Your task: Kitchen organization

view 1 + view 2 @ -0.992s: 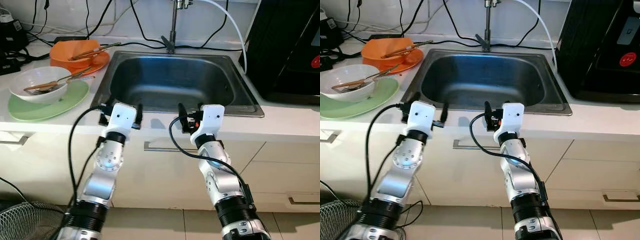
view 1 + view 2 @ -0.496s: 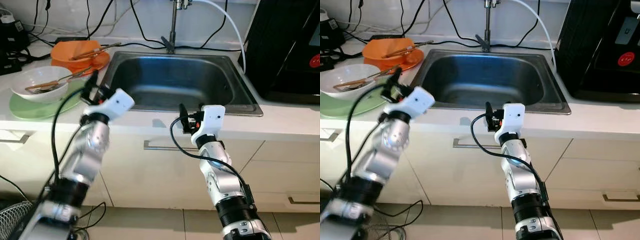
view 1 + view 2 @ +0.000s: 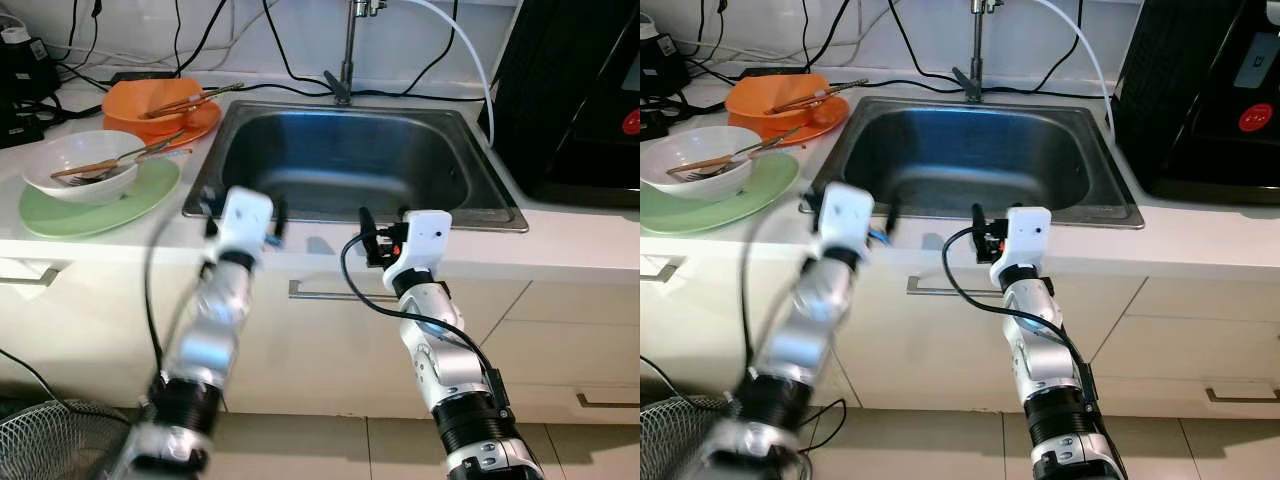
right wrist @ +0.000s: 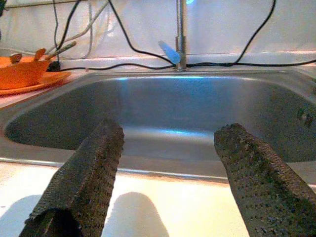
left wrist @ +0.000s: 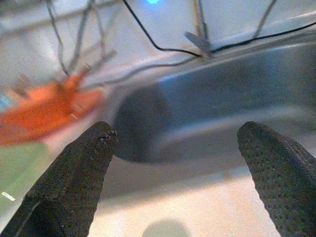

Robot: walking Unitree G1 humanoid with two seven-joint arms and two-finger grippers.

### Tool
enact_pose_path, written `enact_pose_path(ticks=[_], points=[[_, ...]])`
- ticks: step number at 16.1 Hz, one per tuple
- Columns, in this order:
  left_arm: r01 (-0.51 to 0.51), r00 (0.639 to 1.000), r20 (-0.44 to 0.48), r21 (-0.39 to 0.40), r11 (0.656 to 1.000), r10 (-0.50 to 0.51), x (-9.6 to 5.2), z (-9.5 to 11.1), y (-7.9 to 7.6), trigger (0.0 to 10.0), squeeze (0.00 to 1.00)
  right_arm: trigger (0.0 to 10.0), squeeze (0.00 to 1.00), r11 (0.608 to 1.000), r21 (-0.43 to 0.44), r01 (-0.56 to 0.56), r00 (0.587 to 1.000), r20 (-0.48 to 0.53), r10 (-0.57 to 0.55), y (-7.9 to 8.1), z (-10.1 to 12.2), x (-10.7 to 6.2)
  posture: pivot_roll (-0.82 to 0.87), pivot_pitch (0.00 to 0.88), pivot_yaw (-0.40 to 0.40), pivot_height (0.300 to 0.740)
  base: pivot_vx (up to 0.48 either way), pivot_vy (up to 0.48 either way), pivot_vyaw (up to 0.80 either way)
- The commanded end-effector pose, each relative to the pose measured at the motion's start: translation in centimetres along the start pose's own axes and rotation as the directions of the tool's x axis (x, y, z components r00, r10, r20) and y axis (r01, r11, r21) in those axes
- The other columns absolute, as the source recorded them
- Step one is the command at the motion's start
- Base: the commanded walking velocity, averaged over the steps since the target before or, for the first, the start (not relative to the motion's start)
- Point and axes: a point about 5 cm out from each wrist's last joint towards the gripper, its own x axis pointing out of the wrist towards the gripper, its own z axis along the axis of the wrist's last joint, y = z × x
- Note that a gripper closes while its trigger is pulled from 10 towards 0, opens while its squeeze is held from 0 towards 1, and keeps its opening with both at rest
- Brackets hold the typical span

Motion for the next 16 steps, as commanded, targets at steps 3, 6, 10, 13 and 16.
enact_pose_path(ticks=[3, 6, 10, 13, 16], points=[[-0.001, 0.999, 0.049, -0.151, 0.989, 0.008, -1.1, 0.3, -0.6, 10.0, 0.00, 10.0, 0.00, 1.000, 0.012, 0.018, 1.000, -0.001, -0.018, -0.4, -0.1, -0.2, 0.08, 0.030, -0.007, 0.740, 0.000, 0.000, 0.00], [-0.012, 0.998, 0.055, -0.176, 0.984, 0.022, -1.4, 0.2, -0.2, 10.0, 0.00, 10.0, 0.00, 1.000, 0.015, 0.020, 1.000, 0.003, -0.020, -0.4, 0.0, -0.1, 0.08, 0.029, -0.003, 0.740, 0.000, 0.000, 0.00], [-0.012, 0.999, 0.043, -0.197, 0.980, 0.021, -1.4, 0.1, -0.2, 10.0, 0.00, 10.0, 0.00, 1.000, 0.018, 0.023, 1.000, 0.004, -0.023, -0.4, -0.1, -0.1, 0.08, 0.030, -0.004, 0.740, 0.000, 0.065, 0.00], [-0.027, 0.999, 0.018, -0.173, 0.985, 0.031, -1.3, -0.3, 0.0, 10.0, 0.00, 10.0, 0.00, 1.000, 0.017, 0.025, 1.000, 0.003, -0.025, -0.5, -0.1, -0.2, 0.08, 0.032, -0.004, 0.740, 0.000, 0.444, 0.00], [-0.029, 0.999, 0.019, -0.170, 0.985, 0.033, -1.3, -0.3, 0.1, 10.0, 0.00, 10.0, 0.00, 1.000, 0.021, 0.024, 1.000, 0.003, -0.024, -0.4, -0.1, -0.2, 0.08, 0.034, -0.003, 0.740, 0.000, 0.480, 0.00]])
